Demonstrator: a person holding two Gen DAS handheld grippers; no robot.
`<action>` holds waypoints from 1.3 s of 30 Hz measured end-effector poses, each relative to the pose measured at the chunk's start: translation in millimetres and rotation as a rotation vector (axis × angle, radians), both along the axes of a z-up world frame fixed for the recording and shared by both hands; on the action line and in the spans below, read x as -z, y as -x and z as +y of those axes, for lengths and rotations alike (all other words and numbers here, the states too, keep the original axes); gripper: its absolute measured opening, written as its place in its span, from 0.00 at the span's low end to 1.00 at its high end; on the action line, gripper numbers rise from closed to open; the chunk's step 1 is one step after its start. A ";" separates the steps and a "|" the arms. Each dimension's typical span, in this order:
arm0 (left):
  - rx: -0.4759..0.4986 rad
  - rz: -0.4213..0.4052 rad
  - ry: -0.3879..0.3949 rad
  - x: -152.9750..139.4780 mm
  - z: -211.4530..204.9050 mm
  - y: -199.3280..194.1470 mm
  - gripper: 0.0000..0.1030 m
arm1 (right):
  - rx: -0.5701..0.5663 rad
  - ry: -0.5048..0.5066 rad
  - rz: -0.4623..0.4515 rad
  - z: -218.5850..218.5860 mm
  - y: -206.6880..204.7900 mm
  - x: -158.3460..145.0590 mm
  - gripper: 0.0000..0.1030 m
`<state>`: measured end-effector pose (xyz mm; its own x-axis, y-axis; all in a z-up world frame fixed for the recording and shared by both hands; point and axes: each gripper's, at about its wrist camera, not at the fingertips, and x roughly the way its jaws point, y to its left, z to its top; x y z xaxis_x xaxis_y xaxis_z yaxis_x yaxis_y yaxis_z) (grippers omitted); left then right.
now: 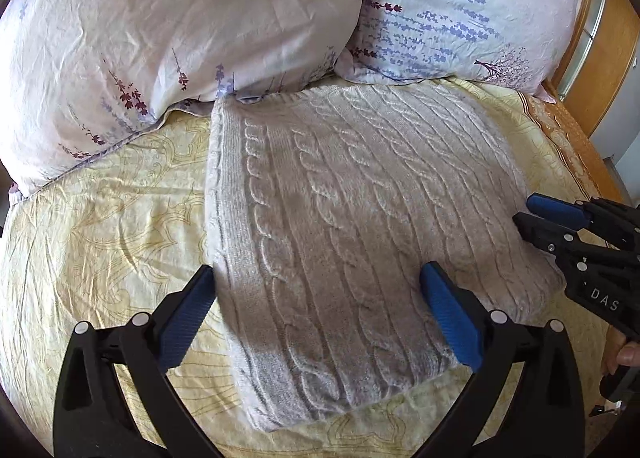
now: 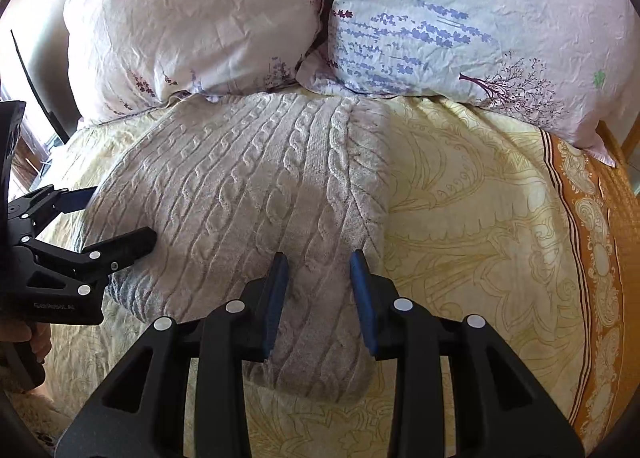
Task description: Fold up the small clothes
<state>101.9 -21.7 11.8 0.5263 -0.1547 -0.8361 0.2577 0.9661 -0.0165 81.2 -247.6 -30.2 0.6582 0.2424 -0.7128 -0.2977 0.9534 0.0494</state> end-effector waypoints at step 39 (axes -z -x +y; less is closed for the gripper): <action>-0.182 0.114 0.193 -7.8 63.9 98.1 0.97 | 0.217 -0.064 -0.038 10.8 108.5 3.3 0.95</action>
<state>3.7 42.2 19.6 0.4645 -0.2284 -0.8556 0.0666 0.9724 -0.2234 -27.3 -236.8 -33.5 0.7256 0.1362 -0.6745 -0.0888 0.9906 0.1044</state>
